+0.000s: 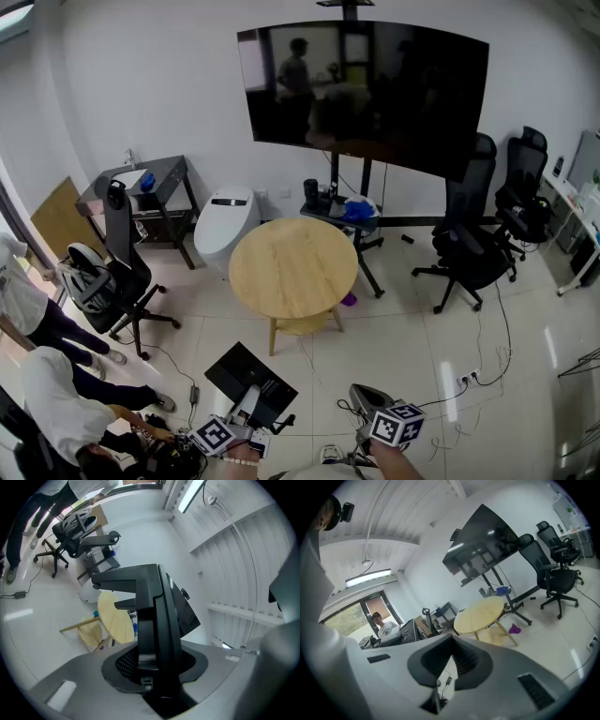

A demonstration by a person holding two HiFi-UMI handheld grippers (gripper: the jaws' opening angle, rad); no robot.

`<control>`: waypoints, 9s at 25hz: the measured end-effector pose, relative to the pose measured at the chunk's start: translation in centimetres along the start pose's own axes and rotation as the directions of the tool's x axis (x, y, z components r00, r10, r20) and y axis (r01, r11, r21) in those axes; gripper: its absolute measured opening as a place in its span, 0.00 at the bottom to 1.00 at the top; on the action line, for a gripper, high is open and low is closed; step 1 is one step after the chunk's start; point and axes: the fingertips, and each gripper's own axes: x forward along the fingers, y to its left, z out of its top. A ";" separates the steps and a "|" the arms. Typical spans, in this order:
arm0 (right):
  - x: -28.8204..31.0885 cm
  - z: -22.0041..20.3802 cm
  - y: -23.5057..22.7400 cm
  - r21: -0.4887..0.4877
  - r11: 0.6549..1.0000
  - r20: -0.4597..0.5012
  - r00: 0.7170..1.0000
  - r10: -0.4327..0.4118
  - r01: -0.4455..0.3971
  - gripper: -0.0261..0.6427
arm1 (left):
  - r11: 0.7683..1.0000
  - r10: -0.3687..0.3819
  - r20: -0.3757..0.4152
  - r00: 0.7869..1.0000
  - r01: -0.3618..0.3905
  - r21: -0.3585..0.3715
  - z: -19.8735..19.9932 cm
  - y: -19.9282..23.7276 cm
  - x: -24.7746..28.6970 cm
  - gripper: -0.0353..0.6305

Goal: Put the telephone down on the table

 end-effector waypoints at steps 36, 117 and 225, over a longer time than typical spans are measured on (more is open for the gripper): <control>19.6 11.7 -6.9 -0.020 0.995 -0.016 0.995 -0.098 0.097 0.04 | 0.996 -0.086 -0.089 0.992 0.084 -0.027 9.8 5.7 19.7 0.30; 39.2 21.4 -22.1 -0.055 0.994 -0.239 0.965 -0.108 0.097 0.04 | 0.969 -0.082 -0.740 0.668 0.228 0.098 0.6 22.9 55.2 0.30; 22.4 14.8 -7.6 -0.132 0.991 -0.105 0.994 -0.010 -0.004 0.04 | 0.872 0.206 -0.199 0.958 -0.087 0.481 6.2 4.3 26.3 0.06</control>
